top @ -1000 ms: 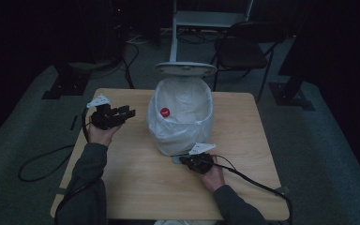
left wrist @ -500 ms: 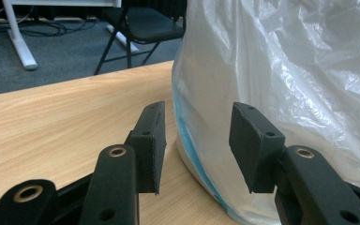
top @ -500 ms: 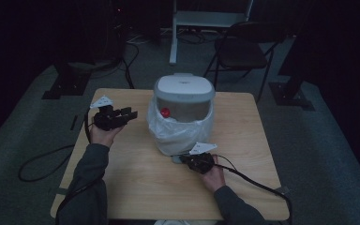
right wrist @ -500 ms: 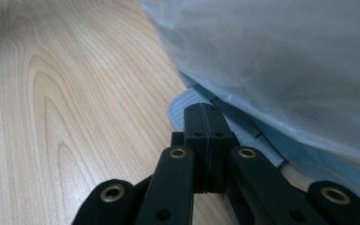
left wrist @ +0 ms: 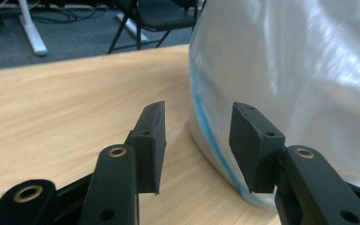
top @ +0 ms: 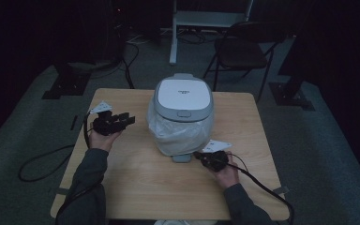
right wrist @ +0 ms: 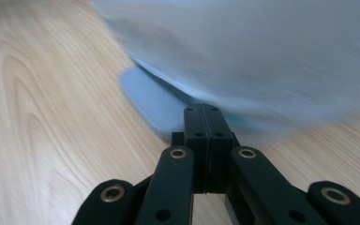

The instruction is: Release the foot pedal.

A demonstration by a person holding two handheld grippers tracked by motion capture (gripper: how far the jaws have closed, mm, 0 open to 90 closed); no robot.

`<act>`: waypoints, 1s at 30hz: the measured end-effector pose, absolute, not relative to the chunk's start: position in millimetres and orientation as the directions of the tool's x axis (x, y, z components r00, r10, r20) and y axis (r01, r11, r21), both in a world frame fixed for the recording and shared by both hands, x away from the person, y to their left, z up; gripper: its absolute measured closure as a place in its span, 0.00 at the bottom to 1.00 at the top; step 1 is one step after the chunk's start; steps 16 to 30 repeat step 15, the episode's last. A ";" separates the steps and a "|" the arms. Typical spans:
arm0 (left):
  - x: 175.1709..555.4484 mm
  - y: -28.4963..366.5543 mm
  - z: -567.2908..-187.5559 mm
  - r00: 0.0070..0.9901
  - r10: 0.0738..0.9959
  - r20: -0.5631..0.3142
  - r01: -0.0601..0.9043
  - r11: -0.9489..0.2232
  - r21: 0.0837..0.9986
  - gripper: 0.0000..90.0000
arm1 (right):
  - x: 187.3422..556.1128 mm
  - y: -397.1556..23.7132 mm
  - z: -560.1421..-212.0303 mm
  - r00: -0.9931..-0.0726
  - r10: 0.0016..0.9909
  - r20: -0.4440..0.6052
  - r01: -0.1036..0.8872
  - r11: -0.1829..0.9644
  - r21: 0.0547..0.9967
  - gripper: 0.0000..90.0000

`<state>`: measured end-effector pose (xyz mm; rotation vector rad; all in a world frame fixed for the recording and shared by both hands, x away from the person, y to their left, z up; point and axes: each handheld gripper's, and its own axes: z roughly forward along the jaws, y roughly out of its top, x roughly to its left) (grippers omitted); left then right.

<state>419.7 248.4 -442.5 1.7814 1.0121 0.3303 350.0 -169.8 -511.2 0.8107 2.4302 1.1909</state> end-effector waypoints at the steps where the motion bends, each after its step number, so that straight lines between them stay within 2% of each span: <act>1: 418.6 249.9 -445.8 0.605 0.763 -0.228 0.489 -0.131 0.862 0.63 | 351.1 -177.1 -511.2 -0.781 0.623 -0.037 0.354 0.491 0.796 1.00; 9: 403.3 252.6 -473.2 0.588 0.767 -0.257 0.521 -0.116 0.846 0.63 | 367.0 -224.0 -515.6 -0.632 0.772 -0.059 0.456 0.433 0.778 1.00; 15: 391.4 249.4 -487.7 0.590 0.761 -0.272 0.534 -0.114 0.838 0.63 | 379.0 -244.1 -528.6 -0.531 0.847 -0.030 0.527 0.357 0.771 1.00; 30: 391.4 249.4 -487.7 0.590 0.761 -0.272 0.534 -0.114 0.838 0.63 | 379.0 -244.1 -528.6 -0.531 0.847 -0.030 0.527 0.357 0.771 1.00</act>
